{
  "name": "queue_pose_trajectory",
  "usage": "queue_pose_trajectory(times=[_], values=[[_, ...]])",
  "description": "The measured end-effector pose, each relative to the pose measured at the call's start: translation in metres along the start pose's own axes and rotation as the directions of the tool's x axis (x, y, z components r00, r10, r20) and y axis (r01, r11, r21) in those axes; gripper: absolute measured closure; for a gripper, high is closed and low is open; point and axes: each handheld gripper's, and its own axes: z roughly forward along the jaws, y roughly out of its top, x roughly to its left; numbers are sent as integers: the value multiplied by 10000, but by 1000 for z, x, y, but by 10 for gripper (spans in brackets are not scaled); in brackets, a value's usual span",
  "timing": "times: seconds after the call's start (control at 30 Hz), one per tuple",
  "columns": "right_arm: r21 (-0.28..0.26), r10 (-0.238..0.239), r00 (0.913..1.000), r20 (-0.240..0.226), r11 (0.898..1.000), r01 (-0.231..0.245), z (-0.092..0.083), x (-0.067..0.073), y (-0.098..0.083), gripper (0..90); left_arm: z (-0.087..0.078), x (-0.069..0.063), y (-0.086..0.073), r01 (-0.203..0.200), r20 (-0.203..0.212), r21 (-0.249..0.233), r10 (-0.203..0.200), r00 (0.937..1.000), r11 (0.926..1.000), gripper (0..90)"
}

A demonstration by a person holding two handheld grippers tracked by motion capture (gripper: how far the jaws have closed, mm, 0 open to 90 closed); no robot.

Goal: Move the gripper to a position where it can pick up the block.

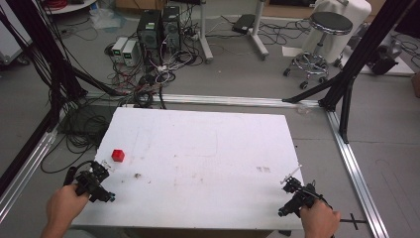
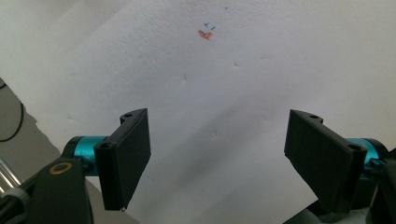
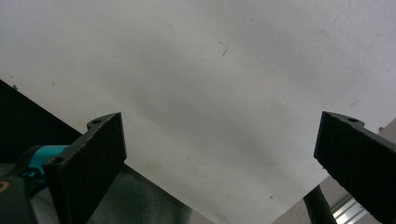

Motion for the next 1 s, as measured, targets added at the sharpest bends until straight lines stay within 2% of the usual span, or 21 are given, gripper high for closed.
queue_pose_trajectory(times=[0.13, 0.33, 0.43, 0.47, 0.57, 0.67, 0.77, 0.83, 0.87, 0.9, 1.0], values=[[-86, 89, 9999, 130, 9999, -88, -2, 0, -1, 15, 0, 0, 0, 35, 17, -5, -35, 10000, 10000, 229], [-44, -10, 10000, 87, 10000, 11, -3, 1, -1, 15, 1, -2, 0, -70, -3, -17, 70, 10000, 10000, 229], [-21, -32, 10000, 77, 10000, 32, -2, 1, 0, 15, 4, -3, 0, -302, -61, -43, 302, 9995, 9995, 229], [-62, -67, 10000, 56, 10000, 67, -3, 1, -1, 15, 5, -3, 0, -596, -312, 3, 596, 9977, 9982, 231], [-150, -65, 10000, 45, 9999, 66, -3, 2, -3, 15, 6, -2, 0, -772, -365, -118, 768, 9964, 9969, 230], [-228, 60, 10000, 24, 9997, -59, -3, 1, -5, 15, 7, 0, 0, -785, -204, -208, 781, 9967, 9967, 230], [-232, 58, 10000, 14, 9997, -58, -4, 0, -7, 15, 7, 3, 1, -961, -117, -167, 959, 9953, 9952, 230], [-269, 10, 10000, 10, 9996, -9, -4, 0, -6, 15, 8, 4, 2, -1302, -75, -149, 1301, 9915, 9914, 230], [-280, -46, 10000, 27, 9996, 47, -4, 0, -5, 15, 8, 5, 2, -1630, -99, -136, 1629, 9866, 9865, 230], [-280, -46, 10000, 27, 9996, 47, -4, 0, -5, 15, 8, 5, 2, -1630, -99, -136, 1629, 9866, 9865, 230], [-264, -104, 9999, 10, 9996, 105, -3, 1, -5, 15, 8, 8, 2, -2030, 23, -157, 2031, 9792, 9791, 230]])
